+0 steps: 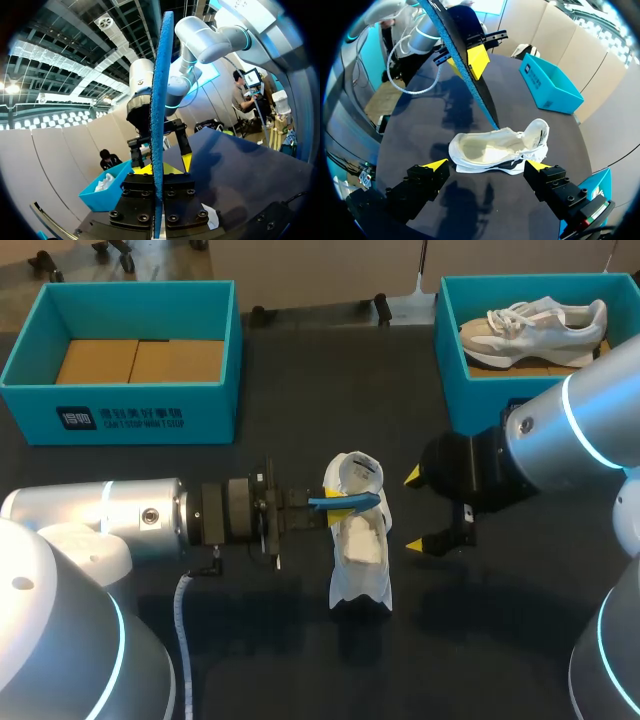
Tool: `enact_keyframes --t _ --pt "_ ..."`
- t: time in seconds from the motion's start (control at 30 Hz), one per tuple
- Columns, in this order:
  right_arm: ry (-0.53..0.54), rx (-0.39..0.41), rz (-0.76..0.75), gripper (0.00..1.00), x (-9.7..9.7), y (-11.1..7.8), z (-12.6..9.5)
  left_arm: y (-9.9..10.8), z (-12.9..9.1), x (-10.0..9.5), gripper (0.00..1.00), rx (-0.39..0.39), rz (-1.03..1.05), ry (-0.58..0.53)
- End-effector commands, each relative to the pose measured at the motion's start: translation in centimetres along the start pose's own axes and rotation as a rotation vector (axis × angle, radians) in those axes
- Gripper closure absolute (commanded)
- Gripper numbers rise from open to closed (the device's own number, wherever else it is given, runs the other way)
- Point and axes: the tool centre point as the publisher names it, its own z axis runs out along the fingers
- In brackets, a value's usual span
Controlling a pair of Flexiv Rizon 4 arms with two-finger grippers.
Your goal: Take the shoe out of the shoebox, open the shoe tongue, remove and reinsert the insole, then place the shoe into the shoebox
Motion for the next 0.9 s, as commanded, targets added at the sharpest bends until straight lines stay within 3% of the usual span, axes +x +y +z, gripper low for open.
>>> enact_keyframes --t 0.03,0.63,0.9 --pt "-0.002 0.001 0.000 0.00 0.0 0.0 0.2 -0.1 0.1 0.1 1.00 -0.003 0.000 0.001" --pt "-0.002 0.001 0.000 0.00 0.0 0.0 0.2 -0.1 0.1 0.1 1.00 -0.003 0.000 0.001" --pt "0.009 0.065 -0.092 0.00 -1.3 -0.2 1.6 -0.1 0.1 0.1 1.00 -0.003 0.000 0.001"
